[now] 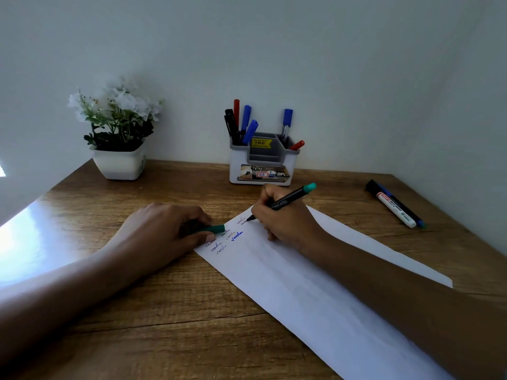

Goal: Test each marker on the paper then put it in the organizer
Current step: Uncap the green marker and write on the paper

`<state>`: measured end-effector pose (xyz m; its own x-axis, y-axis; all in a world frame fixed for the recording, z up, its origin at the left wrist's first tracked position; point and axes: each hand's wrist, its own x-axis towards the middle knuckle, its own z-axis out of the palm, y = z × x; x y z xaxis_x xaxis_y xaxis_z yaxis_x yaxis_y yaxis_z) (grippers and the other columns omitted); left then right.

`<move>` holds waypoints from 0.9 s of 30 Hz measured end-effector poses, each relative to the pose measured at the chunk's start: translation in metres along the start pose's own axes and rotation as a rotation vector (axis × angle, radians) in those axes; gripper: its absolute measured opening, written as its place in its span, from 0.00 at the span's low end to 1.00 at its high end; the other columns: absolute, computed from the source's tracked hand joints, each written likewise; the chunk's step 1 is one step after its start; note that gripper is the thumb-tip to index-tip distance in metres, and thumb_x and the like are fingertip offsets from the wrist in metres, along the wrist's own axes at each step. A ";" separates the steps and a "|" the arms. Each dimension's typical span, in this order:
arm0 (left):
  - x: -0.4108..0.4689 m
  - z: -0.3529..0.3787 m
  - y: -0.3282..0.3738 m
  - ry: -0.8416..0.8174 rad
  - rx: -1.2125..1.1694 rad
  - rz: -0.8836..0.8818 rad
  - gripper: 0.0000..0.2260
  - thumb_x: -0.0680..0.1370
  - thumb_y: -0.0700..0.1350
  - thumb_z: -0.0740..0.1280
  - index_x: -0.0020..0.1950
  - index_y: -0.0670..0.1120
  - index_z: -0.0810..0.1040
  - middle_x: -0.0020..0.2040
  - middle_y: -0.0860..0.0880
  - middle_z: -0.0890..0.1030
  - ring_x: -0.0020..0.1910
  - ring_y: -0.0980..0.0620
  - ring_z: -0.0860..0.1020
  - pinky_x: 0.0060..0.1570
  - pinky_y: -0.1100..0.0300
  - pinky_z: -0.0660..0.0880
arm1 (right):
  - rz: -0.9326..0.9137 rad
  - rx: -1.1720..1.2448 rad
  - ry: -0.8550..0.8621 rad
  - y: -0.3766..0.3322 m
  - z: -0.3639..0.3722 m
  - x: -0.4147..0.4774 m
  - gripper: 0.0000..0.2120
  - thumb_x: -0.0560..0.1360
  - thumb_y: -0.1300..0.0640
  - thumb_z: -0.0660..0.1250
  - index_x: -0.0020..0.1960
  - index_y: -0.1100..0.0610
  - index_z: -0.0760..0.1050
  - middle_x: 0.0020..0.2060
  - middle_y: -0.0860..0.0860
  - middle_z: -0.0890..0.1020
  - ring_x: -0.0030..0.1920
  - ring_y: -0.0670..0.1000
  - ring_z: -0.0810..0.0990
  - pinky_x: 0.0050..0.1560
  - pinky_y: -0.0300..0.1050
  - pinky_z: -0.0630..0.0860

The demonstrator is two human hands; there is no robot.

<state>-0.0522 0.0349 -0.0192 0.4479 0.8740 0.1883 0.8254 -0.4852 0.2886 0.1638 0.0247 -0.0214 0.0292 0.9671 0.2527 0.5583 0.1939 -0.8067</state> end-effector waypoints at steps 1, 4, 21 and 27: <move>0.000 0.000 0.000 0.000 0.001 0.003 0.16 0.71 0.64 0.63 0.57 0.63 0.77 0.55 0.61 0.81 0.53 0.57 0.78 0.50 0.56 0.77 | 0.005 0.000 0.007 0.000 0.000 0.000 0.08 0.73 0.61 0.66 0.36 0.56 0.70 0.29 0.50 0.75 0.22 0.43 0.72 0.22 0.38 0.71; 0.000 0.000 -0.001 0.006 -0.005 0.006 0.16 0.71 0.64 0.63 0.57 0.63 0.77 0.55 0.61 0.81 0.52 0.57 0.79 0.50 0.55 0.77 | 0.016 -0.009 0.002 0.000 0.000 0.000 0.08 0.73 0.61 0.66 0.37 0.56 0.70 0.29 0.50 0.75 0.23 0.42 0.73 0.22 0.37 0.71; 0.000 0.002 -0.001 0.048 -0.044 0.013 0.14 0.73 0.61 0.65 0.56 0.62 0.78 0.54 0.61 0.81 0.50 0.58 0.79 0.47 0.59 0.76 | 0.300 0.553 -0.005 -0.009 -0.018 0.003 0.07 0.75 0.62 0.65 0.39 0.57 0.74 0.31 0.52 0.75 0.29 0.47 0.73 0.27 0.39 0.74; -0.003 -0.003 0.001 0.182 -0.314 0.009 0.10 0.73 0.57 0.66 0.52 0.59 0.80 0.47 0.63 0.81 0.45 0.68 0.76 0.39 0.72 0.68 | 0.132 0.490 -0.145 -0.040 -0.029 -0.007 0.06 0.73 0.67 0.68 0.44 0.57 0.79 0.36 0.51 0.80 0.32 0.44 0.77 0.34 0.40 0.79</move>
<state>-0.0534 0.0313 -0.0169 0.3632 0.8642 0.3482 0.6634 -0.5023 0.5546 0.1650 0.0051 0.0241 -0.0618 0.9946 0.0838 0.1033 0.0899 -0.9906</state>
